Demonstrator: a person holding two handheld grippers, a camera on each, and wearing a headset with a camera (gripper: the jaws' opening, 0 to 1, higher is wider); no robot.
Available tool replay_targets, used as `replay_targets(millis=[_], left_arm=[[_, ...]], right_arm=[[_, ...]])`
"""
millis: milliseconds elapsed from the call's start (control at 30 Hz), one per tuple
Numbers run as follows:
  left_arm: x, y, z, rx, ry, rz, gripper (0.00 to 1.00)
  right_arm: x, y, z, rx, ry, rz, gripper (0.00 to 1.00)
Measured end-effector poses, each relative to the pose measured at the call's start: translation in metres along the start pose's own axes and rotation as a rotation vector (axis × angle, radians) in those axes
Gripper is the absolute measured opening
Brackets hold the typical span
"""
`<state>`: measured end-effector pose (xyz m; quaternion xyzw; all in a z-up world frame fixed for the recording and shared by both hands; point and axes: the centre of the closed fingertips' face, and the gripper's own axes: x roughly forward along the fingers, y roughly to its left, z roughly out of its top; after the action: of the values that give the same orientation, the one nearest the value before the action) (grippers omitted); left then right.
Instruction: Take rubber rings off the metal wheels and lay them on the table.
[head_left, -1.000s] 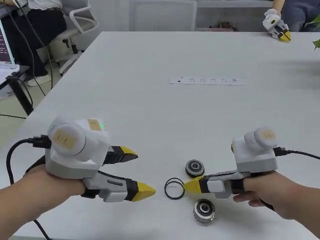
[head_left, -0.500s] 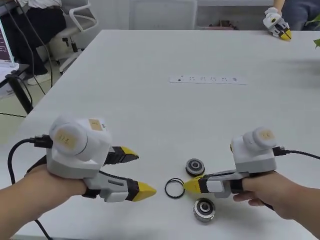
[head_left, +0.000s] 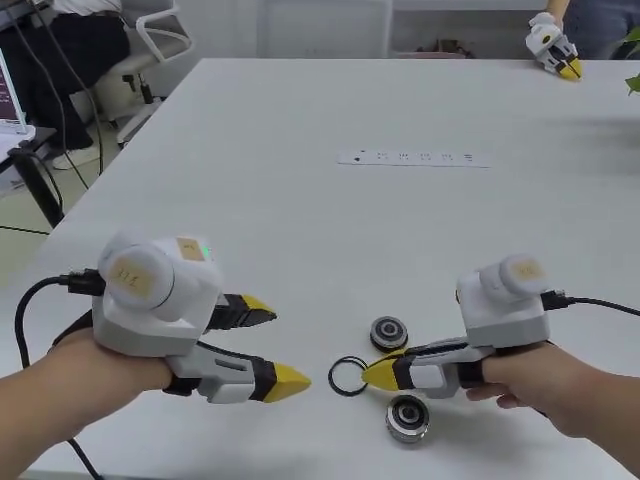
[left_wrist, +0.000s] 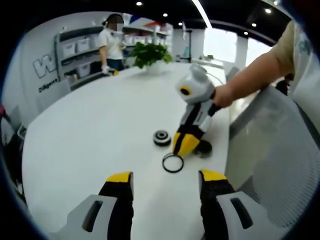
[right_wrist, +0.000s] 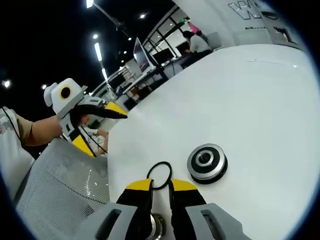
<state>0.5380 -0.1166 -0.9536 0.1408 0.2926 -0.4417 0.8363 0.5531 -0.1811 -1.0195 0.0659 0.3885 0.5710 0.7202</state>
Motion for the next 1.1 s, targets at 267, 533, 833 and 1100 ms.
replay_targets(millis=[267, 533, 833, 1100], left_arm=[[0.0, -0.001, -0.002, -0.001, 0.011, -0.002, 0.53], [0.0, 0.001, -0.002, 0.001, 0.014, -0.002, 0.53], [0.001, 0.005, 0.001, 0.007, 0.017, 0.0, 0.52], [0.01, 0.008, 0.009, 0.014, 0.014, -0.003, 0.52]], right_arm=[[-0.001, 0.007, -0.002, -0.079, 0.03, -0.008, 0.18], [-0.008, 0.006, 0.005, -0.092, 0.011, -0.012, 0.21], [-0.026, 0.002, 0.017, -0.093, -0.045, -0.033, 0.21], [-0.042, -0.004, 0.02, -0.094, -0.073, -0.064, 0.21]])
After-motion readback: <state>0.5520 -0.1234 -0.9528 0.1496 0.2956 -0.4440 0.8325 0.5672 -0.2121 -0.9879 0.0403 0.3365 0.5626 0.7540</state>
